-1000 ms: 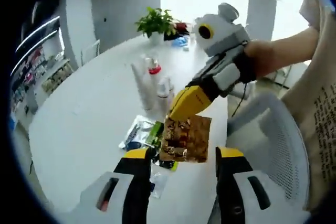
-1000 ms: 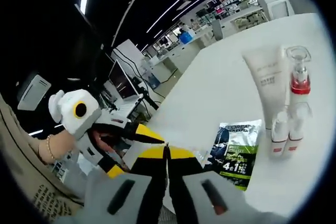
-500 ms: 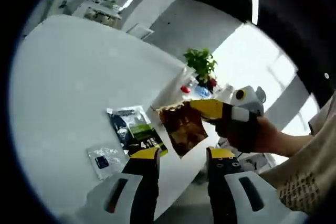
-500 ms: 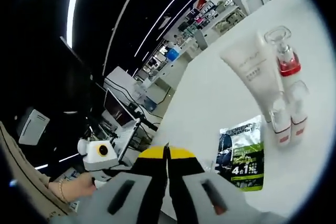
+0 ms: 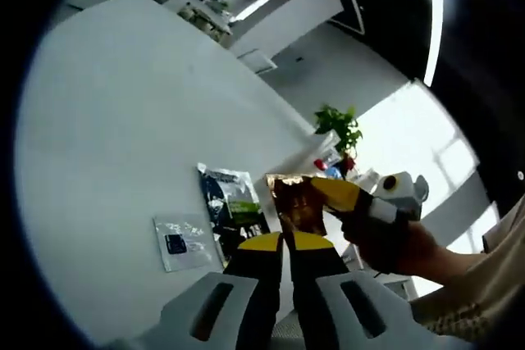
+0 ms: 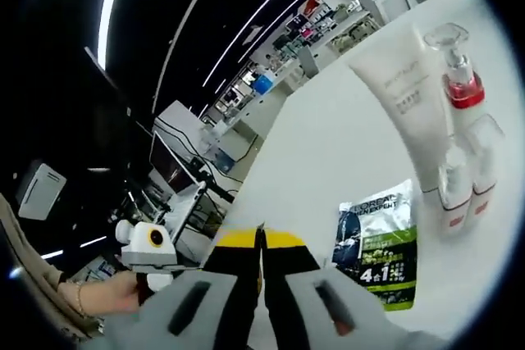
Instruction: Arrange the skincare products in the storage area until every visible bottle or jar stands upright without overlapping.
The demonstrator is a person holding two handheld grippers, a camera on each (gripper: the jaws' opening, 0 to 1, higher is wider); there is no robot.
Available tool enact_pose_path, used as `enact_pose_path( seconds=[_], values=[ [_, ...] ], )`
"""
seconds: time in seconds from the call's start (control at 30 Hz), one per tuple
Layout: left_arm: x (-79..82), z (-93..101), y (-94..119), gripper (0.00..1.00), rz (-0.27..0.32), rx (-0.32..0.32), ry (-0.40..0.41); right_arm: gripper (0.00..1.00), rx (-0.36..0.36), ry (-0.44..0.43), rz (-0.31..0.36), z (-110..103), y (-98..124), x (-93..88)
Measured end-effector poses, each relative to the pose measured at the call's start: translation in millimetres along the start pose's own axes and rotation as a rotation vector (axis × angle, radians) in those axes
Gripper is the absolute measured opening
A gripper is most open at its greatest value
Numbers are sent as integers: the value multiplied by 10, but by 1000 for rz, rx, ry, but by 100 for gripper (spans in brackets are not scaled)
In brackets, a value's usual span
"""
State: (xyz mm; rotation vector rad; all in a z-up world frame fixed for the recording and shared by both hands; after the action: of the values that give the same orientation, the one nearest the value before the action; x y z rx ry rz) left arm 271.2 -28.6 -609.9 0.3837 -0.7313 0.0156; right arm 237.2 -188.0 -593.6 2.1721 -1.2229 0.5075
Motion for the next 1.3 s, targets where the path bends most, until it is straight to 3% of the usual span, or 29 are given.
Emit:
enact_pose_path(
  seconds=[0.23, 0.4, 0.73, 1.3],
  values=[
    [-24, -129, -24, 0, -26, 66, 17, 2, -68, 131, -60, 131, -223, -57],
    [-18, -329, -75, 0, -35, 137, 46, 2, -113, 235, -123, 219, -413, -69],
    [71, -609, -184, 0, -53, 205, 55, 4, -196, 420, -189, 371, -816, -64],
    [157, -1092, -419, 0, -109, 301, 25, 2, -245, 556, -285, 631, -1266, -53]
  ],
)
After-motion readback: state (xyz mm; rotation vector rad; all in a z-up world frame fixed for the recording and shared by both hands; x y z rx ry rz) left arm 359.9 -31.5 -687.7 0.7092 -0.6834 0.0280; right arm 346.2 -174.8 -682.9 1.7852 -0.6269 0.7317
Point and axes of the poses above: the point that each gripper's makers call its tool centre point, and the gripper's own axes: y roughly backward along the fingers, z roughly to its right, x roughly out of its top, the point moved 8 cm from there along y, roughly backward along the fingers, and after that the axes turned 10 degrees about -y, right-handed, at the moved point
